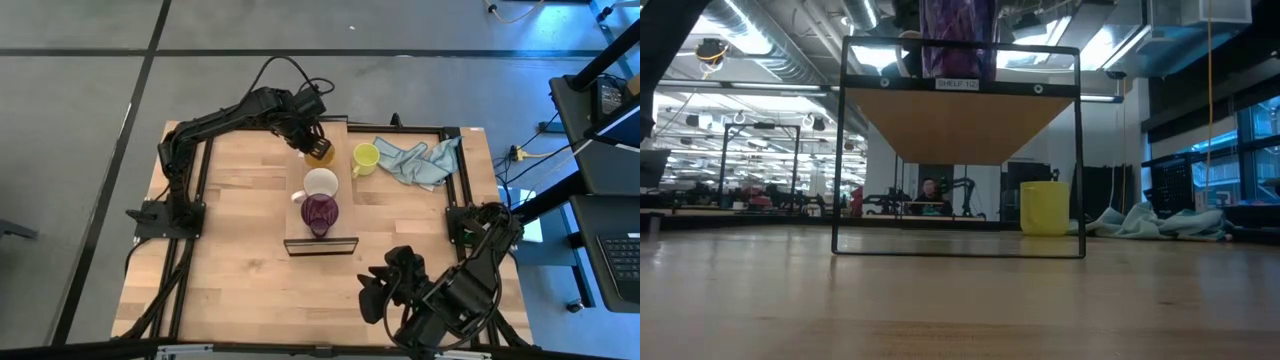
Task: Stack small to large cups/mugs on shelf
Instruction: Put the yellow mug on the shelf, then put the light yellow mug on the shelf
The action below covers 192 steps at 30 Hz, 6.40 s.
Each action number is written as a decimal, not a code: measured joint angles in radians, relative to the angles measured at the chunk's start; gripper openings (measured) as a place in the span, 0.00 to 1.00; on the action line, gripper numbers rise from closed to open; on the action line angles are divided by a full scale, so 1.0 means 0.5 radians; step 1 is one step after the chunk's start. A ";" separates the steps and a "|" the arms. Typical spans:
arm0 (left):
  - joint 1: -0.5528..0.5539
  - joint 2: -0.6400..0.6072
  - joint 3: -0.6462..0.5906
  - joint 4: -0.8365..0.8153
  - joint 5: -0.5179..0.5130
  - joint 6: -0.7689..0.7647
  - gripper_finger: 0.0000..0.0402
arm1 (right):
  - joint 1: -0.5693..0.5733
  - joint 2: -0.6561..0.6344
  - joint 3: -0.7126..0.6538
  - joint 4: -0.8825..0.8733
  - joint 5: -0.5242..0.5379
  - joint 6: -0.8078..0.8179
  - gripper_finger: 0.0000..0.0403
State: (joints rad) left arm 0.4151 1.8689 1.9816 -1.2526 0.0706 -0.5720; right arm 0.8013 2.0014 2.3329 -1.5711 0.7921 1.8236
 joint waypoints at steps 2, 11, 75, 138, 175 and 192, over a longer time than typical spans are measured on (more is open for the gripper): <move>0.000 -0.003 0.000 0.018 0.006 0.000 0.07 | 0.000 0.000 0.000 0.000 -0.001 0.000 0.43; 0.000 -0.003 0.000 -0.073 0.005 0.000 0.07 | 0.000 0.000 0.000 0.000 -0.002 0.000 0.43; -0.028 -0.075 0.001 -0.024 -0.105 0.009 0.21 | 0.001 0.001 0.000 0.000 0.002 -0.052 0.43; -0.724 -1.014 0.002 -0.132 -0.567 0.334 0.21 | -1.918 -0.897 -0.774 0.000 -0.873 -1.772 0.43; 0.274 -1.064 -0.322 0.285 0.227 0.739 0.08 | -3.031 -0.874 -2.423 1.706 -1.894 -2.212 0.43; 0.315 -1.064 -0.427 0.372 0.210 0.600 0.08 | -3.168 -0.611 -2.423 1.858 -2.075 -2.756 0.43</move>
State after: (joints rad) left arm 0.5724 1.3369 1.7683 -1.0668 0.1756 -0.2718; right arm -0.7826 1.6961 1.1213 -0.6423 -0.2454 0.4458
